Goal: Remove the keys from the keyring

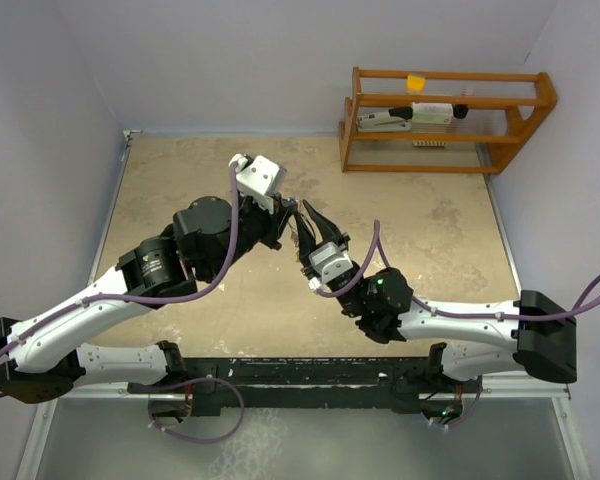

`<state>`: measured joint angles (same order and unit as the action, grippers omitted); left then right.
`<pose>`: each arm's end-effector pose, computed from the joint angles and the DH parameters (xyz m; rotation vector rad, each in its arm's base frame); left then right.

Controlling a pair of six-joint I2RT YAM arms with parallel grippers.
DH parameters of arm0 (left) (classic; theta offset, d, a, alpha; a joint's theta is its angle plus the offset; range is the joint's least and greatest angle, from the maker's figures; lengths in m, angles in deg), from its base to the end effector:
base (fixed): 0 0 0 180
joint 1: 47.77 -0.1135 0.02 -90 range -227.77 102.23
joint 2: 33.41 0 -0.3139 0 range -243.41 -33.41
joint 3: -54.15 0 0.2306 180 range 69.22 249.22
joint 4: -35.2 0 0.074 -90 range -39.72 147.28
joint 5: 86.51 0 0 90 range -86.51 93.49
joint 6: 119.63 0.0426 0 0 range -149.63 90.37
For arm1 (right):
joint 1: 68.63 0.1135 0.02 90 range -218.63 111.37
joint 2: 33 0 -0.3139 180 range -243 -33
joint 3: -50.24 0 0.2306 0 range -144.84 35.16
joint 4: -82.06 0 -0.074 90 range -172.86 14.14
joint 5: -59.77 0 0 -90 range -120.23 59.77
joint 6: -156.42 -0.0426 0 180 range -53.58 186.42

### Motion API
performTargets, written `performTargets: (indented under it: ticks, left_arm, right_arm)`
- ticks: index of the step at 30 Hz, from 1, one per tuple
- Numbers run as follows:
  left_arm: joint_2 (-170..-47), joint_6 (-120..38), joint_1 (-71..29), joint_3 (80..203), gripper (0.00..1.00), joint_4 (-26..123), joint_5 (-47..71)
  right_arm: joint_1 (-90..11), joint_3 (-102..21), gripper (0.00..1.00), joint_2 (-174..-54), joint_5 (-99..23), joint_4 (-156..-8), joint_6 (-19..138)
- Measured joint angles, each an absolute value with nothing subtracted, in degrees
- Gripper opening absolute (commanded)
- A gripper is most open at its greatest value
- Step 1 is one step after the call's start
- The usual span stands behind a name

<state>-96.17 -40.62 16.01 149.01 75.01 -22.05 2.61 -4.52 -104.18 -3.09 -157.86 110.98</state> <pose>0.0974 -0.1561 0.5000 0.4528 1.6675 -0.5939 0.0895 0.2031 0.4225 -0.4371 0.8026 0.2408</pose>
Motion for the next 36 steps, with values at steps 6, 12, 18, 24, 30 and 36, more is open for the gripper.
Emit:
performTargets:
  ticks: [6,12,18,24,30,36]
  left_arm:
    - [-95.84,-40.62,16.01,148.62,0.00,74.68,-22.01]
    - [-95.45,-40.62,16.01,148.44,0.00,74.33,-21.98]
    - [-95.19,-40.62,16.01,148.27,0.00,74.29,-21.81]
    - [-94.58,-40.59,16.01,148.07,0.00,74.27,-21.31]
    - [-94.34,-40.62,16.01,148.07,0.00,73.88,-21.07]
    - [-94.31,-40.59,16.01,148.07,0.00,73.90,-20.89]
  right_arm:
    - [2.61,-4.79,0.27,-104.29,-2.65,-157.80,111.00]
    - [2.61,-5.22,0.29,-104.55,-2.65,-157.76,111.00]
    - [2.61,-5.42,0.32,-104.85,-2.65,-157.36,111.02]
    - [2.61,-5.46,0.23,-105.05,-2.65,-156.86,111.22]
    - [2.61,-6.03,0.26,-105.05,-2.72,-156.05,111.04]
    - [2.61,-6.34,0.28,-104.96,-3.24,-154.83,109.97]
